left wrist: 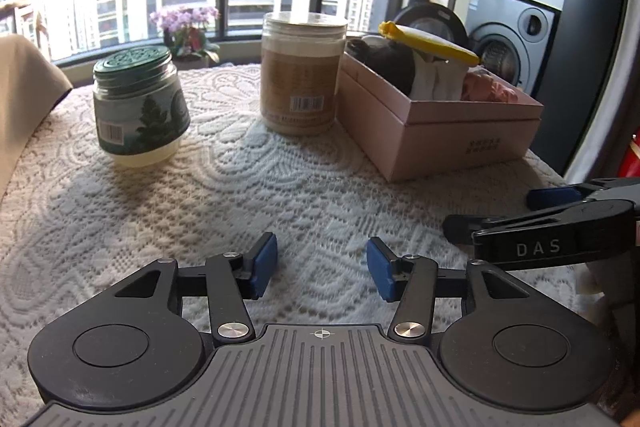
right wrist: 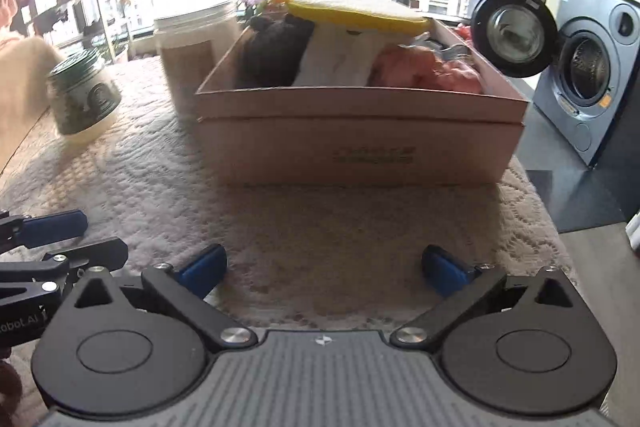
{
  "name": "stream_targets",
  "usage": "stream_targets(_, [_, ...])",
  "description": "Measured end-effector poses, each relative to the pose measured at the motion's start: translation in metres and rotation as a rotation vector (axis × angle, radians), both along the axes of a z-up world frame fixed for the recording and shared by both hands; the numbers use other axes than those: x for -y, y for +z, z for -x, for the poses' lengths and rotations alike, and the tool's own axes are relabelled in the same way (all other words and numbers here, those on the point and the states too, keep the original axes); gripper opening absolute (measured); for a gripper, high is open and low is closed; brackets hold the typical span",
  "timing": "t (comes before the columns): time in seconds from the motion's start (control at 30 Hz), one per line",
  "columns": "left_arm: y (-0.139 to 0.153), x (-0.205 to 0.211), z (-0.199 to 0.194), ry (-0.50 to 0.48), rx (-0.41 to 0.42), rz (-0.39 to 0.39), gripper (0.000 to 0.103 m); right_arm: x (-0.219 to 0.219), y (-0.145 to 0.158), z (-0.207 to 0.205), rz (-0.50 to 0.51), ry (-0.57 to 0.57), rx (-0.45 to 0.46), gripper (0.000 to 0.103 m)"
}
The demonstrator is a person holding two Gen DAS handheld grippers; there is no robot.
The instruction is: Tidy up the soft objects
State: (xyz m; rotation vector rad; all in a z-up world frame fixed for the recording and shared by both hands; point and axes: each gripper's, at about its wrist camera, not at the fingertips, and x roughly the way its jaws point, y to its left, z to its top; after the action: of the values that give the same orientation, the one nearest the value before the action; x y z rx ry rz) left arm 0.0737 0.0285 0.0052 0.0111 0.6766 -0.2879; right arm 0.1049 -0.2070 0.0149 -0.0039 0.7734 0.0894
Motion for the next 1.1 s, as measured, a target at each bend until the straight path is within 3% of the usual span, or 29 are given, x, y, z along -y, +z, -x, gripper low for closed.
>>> stream_targets(0.23, [-0.003,0.000,-0.005,0.063,0.017,0.050,0.054,0.004,0.001,0.000,0.007,0.007,0.006,0.103])
stream_targets(0.57, [-0.004,0.007,-0.005,0.063,0.030,0.006,0.054,0.005,-0.005,0.006,-0.002,-0.001,0.073,0.103])
stream_targets(0.77, [-0.005,0.020,-0.004,0.065,0.044,-0.085,0.054,0.005,-0.006,0.008,-0.003,-0.008,0.087,0.103])
stream_targets(1.1, [-0.006,0.021,-0.006,0.098,0.041,-0.078,0.055,0.006,-0.006,0.009,-0.007,0.005,0.088,0.103])
